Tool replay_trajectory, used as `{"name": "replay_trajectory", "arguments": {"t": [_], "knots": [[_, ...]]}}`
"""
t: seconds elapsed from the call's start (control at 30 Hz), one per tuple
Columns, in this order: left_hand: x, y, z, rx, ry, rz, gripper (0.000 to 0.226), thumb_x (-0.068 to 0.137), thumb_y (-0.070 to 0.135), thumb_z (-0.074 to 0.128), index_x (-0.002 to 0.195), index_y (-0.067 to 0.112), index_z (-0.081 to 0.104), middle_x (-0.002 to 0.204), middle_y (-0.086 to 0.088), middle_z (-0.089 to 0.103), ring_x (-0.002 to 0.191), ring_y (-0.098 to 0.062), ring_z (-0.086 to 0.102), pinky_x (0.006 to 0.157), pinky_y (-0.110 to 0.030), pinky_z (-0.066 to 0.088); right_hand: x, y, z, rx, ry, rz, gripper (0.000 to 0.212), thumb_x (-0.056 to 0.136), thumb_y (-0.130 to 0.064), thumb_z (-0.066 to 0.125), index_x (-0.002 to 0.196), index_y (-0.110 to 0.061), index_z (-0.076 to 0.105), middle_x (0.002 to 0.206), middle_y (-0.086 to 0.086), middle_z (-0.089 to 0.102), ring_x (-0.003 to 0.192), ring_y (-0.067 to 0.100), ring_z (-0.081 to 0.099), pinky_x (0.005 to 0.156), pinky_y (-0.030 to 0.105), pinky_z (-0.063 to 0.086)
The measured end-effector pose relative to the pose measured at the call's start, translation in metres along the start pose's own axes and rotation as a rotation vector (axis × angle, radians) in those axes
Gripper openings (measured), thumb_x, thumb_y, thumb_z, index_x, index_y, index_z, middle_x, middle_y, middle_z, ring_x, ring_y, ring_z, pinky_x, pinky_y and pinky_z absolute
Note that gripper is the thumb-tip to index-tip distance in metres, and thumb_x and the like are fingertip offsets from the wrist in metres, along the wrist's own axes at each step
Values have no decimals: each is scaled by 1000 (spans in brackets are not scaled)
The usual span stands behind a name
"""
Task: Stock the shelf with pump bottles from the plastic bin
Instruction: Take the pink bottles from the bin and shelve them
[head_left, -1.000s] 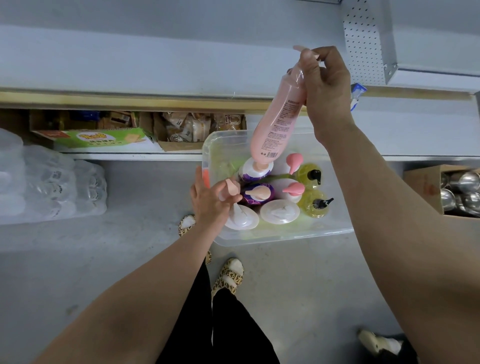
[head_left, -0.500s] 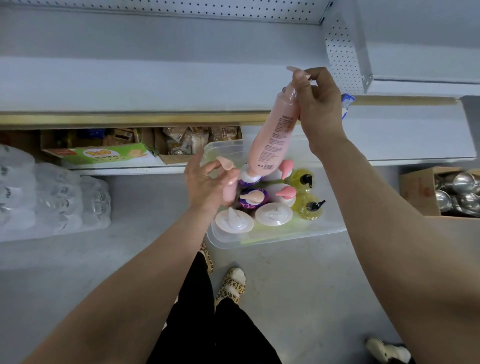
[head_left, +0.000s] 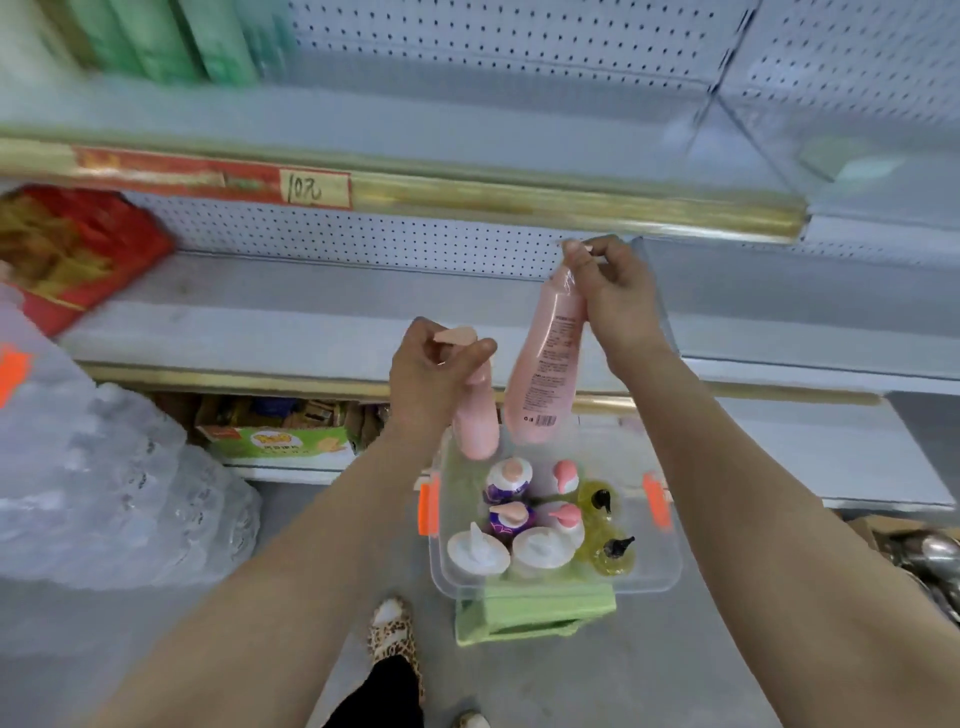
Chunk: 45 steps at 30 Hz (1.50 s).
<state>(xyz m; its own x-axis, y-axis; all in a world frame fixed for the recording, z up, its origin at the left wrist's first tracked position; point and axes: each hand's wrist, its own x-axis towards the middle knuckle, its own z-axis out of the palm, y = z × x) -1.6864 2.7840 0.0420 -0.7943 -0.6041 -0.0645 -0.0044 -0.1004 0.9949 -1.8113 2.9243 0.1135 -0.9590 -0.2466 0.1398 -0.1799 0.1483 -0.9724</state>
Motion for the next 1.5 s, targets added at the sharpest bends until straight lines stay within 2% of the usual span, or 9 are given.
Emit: {"name": "replay_trajectory", "arguments": {"t": [0.2,0.3,0.53,0.7,0.83,0.93,1.1,1.33,1.5], "knots": [[3,96,-18,-47,111,185,48,68,31,88,77,17,43,75,-5,50,67,-14,47,65,-31,39,7,-79,17,68,-77,-138,27,82,-49,70,74,-25,62,78,6,69,71,24,61,69,38,48],[14,131,-31,-53,148,245,53,67,34,89,86,9,46,77,-6,49,66,-14,47,64,-30,40,15,-107,29,90,-105,-171,28,81,-51,70,75,-25,64,81,13,70,75,28,64,75,47,55],[67,220,-84,-29,257,422,46,71,32,86,81,18,43,72,5,47,61,-11,45,57,-20,40,55,-188,83,114,-47,-276,28,84,-47,71,68,-26,61,77,11,66,70,22,60,73,44,52],[108,266,-111,-64,298,508,47,71,30,87,79,18,42,68,6,47,57,-8,45,53,-17,39,87,-225,120,159,-25,-336,25,82,-48,72,74,-25,65,94,19,72,93,42,69,87,57,55],[156,305,-141,-66,319,584,49,69,30,88,77,23,41,68,8,48,50,2,43,52,-11,37,118,-252,163,165,7,-380,23,84,-48,71,77,-27,67,89,6,74,87,31,71,86,52,56],[190,314,-158,-2,331,615,51,67,36,89,76,23,40,68,9,49,57,-6,45,52,-14,36,138,-253,196,157,2,-386,22,90,-41,70,85,-20,67,84,-4,74,79,14,70,82,44,58],[239,302,-177,52,341,590,53,67,38,88,88,12,48,69,8,50,58,-6,45,52,-11,37,157,-233,242,93,20,-357,29,90,-41,70,93,-13,67,82,1,73,72,11,66,68,30,52],[283,277,-192,72,283,525,54,67,35,89,89,10,47,70,6,51,59,-9,45,51,-10,37,171,-206,272,35,11,-285,18,93,-37,67,94,-19,70,86,-2,77,79,15,71,72,32,54],[294,272,-196,61,261,490,53,68,35,88,92,9,48,72,7,51,61,-7,47,52,-9,38,173,-204,280,38,-21,-285,11,95,-37,65,95,-30,73,92,7,76,81,18,68,76,33,54]]}}
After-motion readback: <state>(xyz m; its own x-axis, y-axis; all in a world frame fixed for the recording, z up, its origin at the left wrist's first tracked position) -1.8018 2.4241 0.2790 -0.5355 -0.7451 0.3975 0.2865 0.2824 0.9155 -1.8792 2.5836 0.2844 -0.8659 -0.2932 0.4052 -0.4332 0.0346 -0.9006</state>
